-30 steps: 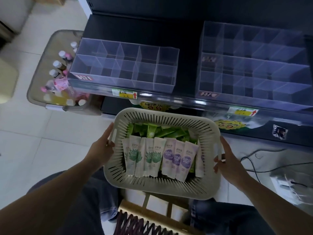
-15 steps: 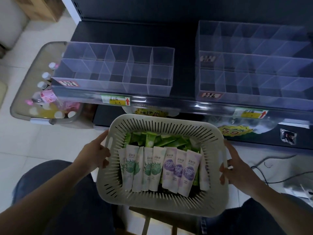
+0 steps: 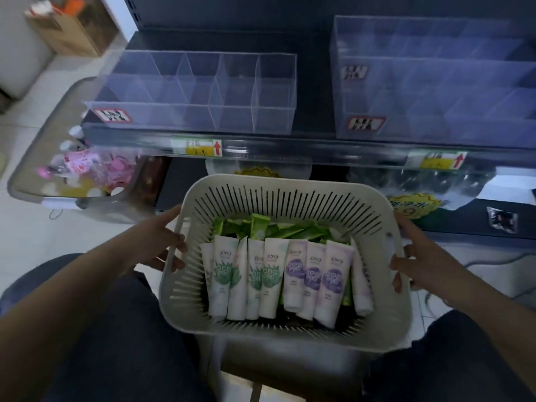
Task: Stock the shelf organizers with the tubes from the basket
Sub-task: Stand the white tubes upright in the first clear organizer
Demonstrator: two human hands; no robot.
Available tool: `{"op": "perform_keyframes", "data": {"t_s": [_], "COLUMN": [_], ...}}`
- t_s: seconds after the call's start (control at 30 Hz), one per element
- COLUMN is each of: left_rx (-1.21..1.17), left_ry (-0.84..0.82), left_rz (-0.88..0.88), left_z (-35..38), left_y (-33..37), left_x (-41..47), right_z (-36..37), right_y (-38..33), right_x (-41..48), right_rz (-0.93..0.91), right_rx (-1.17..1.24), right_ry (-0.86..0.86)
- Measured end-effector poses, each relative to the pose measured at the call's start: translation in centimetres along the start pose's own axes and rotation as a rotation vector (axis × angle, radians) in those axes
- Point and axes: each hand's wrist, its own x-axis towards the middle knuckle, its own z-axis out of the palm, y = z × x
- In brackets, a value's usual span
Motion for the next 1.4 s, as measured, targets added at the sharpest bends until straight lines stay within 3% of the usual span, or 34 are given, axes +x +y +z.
{"op": "perform_keyframes", "data": {"t_s": [0.17, 0.47, 0.67, 0.9, 1.1, 1.23, 1.4], "left_rx": [-0.031, 0.209, 0.304, 0.576, 0.644, 0.712, 0.802], "left_ry": [0.096, 0.150, 0.189, 0.318, 0.306, 0.267, 0.143], "left_rz": [0.082, 0.163, 0.173, 0.415, 0.442, 0.421, 0.382], "left_z": [0.5, 1.1, 1.4, 2.1, 2.8, 3.0, 3.9], "left_y": [-1.2, -1.1, -0.9, 1.6, 2.5, 2.7, 3.3], "left_x": [-0.5, -4.4, -6.5, -6.8, -4.8, -2.4, 1.2], "right_z": [0.5, 1.5, 1.4, 2.6, 5.7, 9.0, 13.3], "right_y": [-0.6, -1.7, -2.6, -6.3, -10.6, -12.5, -13.6], "right_x": [-0.7, -4.4, -6.0, -6.3, -4.1, -1.3, 2.7], "right_rz": [-0.029, -0.137, -0.105, -0.210, -0.323, -0.358, -0.288], "right_rx": [0.013, -0.206, -0.346, -0.460, -0.467, -0.439, -0.375], "right_ry": [0.025, 0.080, 0.117, 0.302, 0.253, 0.122, -0.033]}}
